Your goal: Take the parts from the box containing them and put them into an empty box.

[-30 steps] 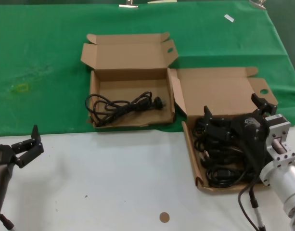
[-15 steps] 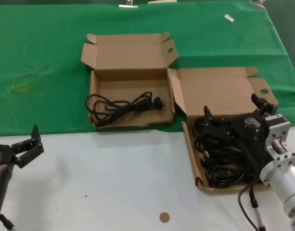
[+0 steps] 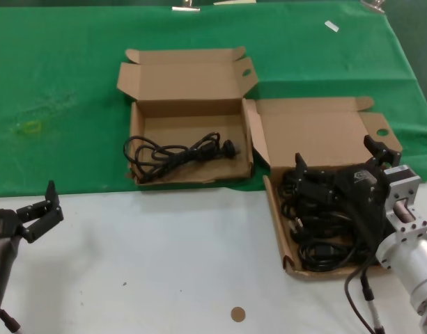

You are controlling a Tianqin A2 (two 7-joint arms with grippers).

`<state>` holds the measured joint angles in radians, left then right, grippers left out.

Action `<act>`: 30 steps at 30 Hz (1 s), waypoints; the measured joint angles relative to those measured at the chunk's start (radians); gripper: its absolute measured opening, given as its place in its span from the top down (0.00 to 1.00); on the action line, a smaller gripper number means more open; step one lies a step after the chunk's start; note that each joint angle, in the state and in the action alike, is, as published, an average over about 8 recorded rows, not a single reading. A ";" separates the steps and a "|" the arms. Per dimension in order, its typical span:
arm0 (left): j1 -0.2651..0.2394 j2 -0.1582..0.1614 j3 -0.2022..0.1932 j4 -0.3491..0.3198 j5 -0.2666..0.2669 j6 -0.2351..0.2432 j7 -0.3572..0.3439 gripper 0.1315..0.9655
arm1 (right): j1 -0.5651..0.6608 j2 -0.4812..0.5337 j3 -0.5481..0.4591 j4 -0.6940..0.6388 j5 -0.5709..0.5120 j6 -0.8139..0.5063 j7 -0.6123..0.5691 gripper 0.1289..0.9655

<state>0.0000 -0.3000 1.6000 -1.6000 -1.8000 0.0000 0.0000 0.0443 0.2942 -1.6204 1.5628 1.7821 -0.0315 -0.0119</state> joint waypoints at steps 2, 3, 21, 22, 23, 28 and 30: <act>0.000 0.000 0.000 0.000 0.000 0.000 0.000 0.00 | 0.000 0.000 0.000 0.000 0.000 0.000 0.000 0.00; 0.000 0.000 0.000 0.000 0.000 0.000 0.000 0.00 | 0.000 0.000 0.000 0.000 0.000 0.000 0.000 0.00; 0.000 0.000 0.000 0.000 0.000 0.000 0.000 0.00 | 0.000 0.000 0.000 0.000 0.000 0.000 0.000 0.00; 0.000 0.000 0.000 0.000 0.000 0.000 0.000 0.00 | 0.000 0.000 0.000 0.000 0.000 0.000 0.000 0.00; 0.000 0.000 0.000 0.000 0.000 0.000 0.000 0.00 | 0.000 0.000 0.000 0.000 0.000 0.000 0.000 0.00; 0.000 0.000 0.000 0.000 0.000 0.000 0.000 0.00 | 0.000 0.000 0.000 0.000 0.000 0.000 0.000 0.00; 0.000 0.000 0.000 0.000 0.000 0.000 0.000 0.00 | 0.000 0.000 0.000 0.000 0.000 0.000 0.000 0.00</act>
<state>0.0000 -0.3000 1.6000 -1.6000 -1.8000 0.0000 0.0000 0.0443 0.2942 -1.6204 1.5628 1.7821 -0.0315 -0.0119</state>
